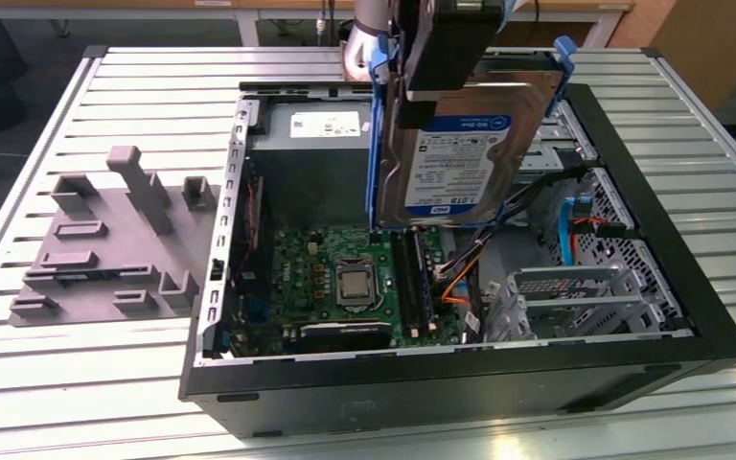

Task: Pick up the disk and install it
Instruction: 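Insert the disk into the insertion slot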

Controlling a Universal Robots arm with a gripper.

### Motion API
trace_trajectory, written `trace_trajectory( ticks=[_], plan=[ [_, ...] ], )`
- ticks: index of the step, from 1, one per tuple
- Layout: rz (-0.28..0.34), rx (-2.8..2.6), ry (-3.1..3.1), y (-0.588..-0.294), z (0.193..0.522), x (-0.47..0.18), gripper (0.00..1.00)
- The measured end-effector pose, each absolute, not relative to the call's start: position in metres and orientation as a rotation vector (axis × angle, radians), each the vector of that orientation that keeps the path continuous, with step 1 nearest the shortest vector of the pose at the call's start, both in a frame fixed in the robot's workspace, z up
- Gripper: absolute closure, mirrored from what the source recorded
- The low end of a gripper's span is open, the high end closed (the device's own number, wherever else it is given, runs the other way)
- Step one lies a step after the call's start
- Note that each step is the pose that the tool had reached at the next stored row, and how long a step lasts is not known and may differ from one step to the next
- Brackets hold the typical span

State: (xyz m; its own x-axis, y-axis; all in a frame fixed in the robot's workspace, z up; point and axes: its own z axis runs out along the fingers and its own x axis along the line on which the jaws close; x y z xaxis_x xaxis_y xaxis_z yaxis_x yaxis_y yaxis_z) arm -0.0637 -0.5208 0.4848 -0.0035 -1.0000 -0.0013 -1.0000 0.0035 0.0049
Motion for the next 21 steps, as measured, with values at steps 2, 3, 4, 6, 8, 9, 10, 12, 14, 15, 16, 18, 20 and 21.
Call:
trace_trajectory(
  ticks=[2,3,4,6,8,9,10,12,14,15,16,18,20,21],
  plan=[
    [-0.007,2.215,-2.224,-0.521,0.485,-0.06,0.64],
    [-0.007,2.216,-2.224,-0.522,0.484,-0.058,0.64],
    [-0.007,2.216,-2.224,-0.522,0.484,-0.056,0.64],
    [-0.007,2.216,-2.224,-0.523,0.484,-0.052,0.64],
    [-0.007,2.216,-2.224,-0.524,0.483,-0.05,0.64],
    [-0.007,2.216,-2.224,-0.526,0.483,-0.05,0.64],
    [-0.007,2.216,-2.224,-0.528,0.483,-0.05,0.64],
    [-0.007,2.216,-2.224,-0.532,0.482,-0.05,0.64],
    [-0.007,2.216,-2.224,-0.536,0.482,-0.05,0.64],
    [-0.007,2.216,-2.224,-0.538,0.482,-0.049,0.64],
    [-0.007,2.216,-2.224,-0.539,0.482,-0.049,0.64],
    [-0.007,2.216,-2.224,-0.54,0.482,-0.047,0.64],
    [-0.007,2.216,-2.224,-0.54,0.482,-0.042,0.64],
    [-0.007,2.215,-2.224,-0.541,0.482,-0.039,0.64]
  ],
)
